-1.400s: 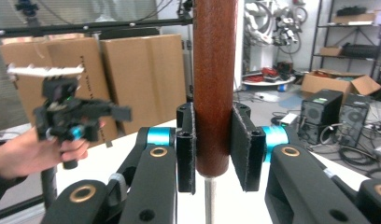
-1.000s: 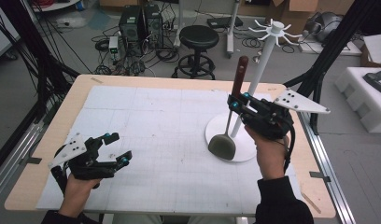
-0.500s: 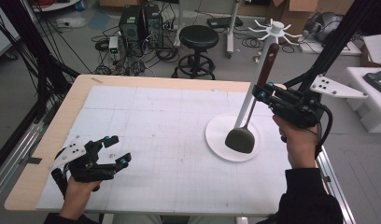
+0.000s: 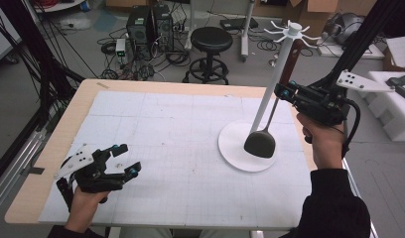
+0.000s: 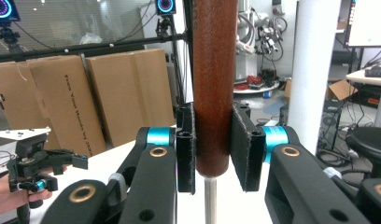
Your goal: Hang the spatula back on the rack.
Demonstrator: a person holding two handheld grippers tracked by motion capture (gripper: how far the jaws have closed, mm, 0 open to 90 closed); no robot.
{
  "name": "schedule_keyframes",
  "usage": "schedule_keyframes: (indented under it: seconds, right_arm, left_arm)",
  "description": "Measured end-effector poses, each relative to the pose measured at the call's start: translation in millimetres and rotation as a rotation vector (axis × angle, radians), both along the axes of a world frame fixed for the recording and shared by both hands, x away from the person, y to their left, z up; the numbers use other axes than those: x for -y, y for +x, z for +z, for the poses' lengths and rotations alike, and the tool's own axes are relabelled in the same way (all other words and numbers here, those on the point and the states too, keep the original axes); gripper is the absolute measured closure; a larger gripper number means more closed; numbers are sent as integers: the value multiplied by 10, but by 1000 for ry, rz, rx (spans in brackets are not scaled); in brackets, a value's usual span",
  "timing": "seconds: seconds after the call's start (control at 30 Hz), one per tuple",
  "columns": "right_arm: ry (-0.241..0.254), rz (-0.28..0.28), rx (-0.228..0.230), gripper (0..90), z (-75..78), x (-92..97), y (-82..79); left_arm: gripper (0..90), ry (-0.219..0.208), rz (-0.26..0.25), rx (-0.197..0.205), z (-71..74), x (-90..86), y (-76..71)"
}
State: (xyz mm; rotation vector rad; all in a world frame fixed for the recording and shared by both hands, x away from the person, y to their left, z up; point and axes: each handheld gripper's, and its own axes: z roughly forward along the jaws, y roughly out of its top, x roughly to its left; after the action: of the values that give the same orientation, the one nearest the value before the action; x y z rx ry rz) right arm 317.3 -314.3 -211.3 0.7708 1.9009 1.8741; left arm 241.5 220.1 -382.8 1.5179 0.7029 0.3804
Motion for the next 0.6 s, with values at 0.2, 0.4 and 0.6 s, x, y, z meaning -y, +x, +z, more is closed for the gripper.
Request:
schedule_keyframes:
  seconds: [0.2, 0.4, 0.6]
  right_arm:
    - [4, -23, -17, 736, -28, 37, 89]
    - [15, -34, 0, 721, -74, 33, 95]
    - [-39, -133, 33, 416, -195, 30, -37]
  left_arm:
    - [185, 5, 1, -2, -2, -1, 5]
    - [185, 13, 1, -6, -8, -3, 12]
    - [185, 4, 9, -9, -18, -16, 24]
